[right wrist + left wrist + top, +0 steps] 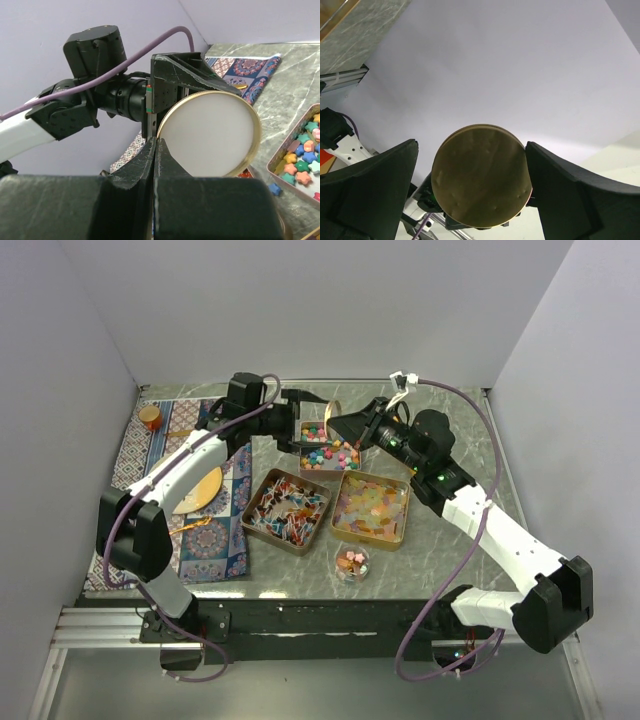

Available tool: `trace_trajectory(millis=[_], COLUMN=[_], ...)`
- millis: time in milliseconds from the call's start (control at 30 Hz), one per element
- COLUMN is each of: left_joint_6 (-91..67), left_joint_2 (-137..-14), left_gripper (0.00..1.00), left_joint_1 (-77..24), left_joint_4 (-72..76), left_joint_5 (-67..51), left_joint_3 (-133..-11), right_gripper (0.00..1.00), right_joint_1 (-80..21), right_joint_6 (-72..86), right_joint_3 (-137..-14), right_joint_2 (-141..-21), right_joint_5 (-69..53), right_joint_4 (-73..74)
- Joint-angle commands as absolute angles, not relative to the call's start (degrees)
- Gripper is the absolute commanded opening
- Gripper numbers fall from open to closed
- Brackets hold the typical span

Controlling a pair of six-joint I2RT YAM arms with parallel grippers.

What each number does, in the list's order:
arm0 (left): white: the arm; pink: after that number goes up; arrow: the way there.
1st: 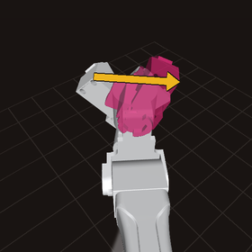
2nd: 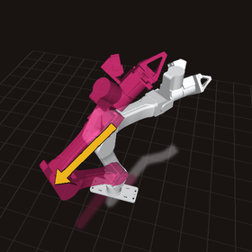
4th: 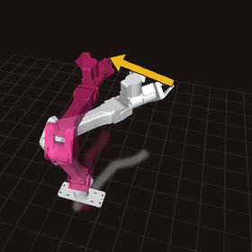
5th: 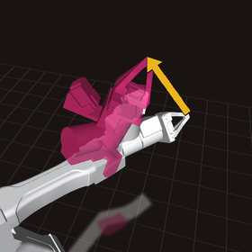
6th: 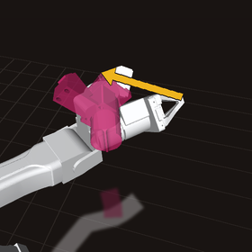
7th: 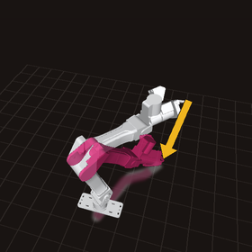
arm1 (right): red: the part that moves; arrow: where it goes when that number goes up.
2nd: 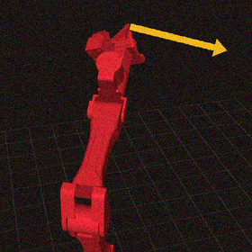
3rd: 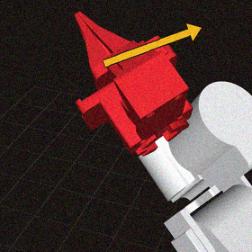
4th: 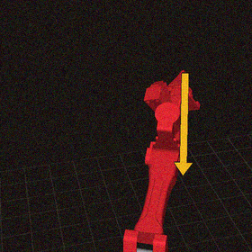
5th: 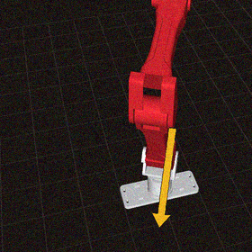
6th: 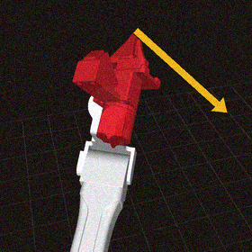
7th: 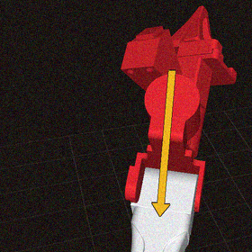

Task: Pack the candies
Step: Pick up the bottle lid at the center of the board.

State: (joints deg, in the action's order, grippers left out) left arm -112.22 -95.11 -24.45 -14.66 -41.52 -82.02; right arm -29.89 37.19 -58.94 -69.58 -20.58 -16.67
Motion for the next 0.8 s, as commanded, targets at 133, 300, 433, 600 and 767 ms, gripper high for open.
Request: trace_trajectory(millis=[133,300,433,600,767], left_joint_6=[-112.9,-113.3,-113.2,-113.1,-112.9], left_joint_2=[-93.1,-92.8,-91.8,-91.0,-90.4], left_gripper=[0.93,0.93,0.93,0.93,0.93], left_joint_1=[-22.4,-22.7,-24.2,-25.4,-25.8], left_joint_4=[-10.8,-8.8,-8.1,-6.0,-5.7], left_joint_5=[-43.9,-44.6,-44.7,-45.4,-45.5], left_joint_3=[-81.2,-81.3,-80.0,-78.7,-77.6], right_gripper=[0.00,0.00,0.00,0.00,0.00], right_joint_1=[-30.7,-31.5,-31.6,-31.6,-31.6], right_joint_6=[36.7,36.9,37.0,36.7,35.6], right_joint_3=[-59.8,-58.8,-58.5,-58.3,-58.1], right_joint_2=[-68.0,-67.4,-67.6,-67.3,-67.0], right_joint_5=[-20.0,-20.0,-20.0,-20.1,-20.0], right_joint_4=[-18.1,-17.8,-18.6,-19.0,-19.2])
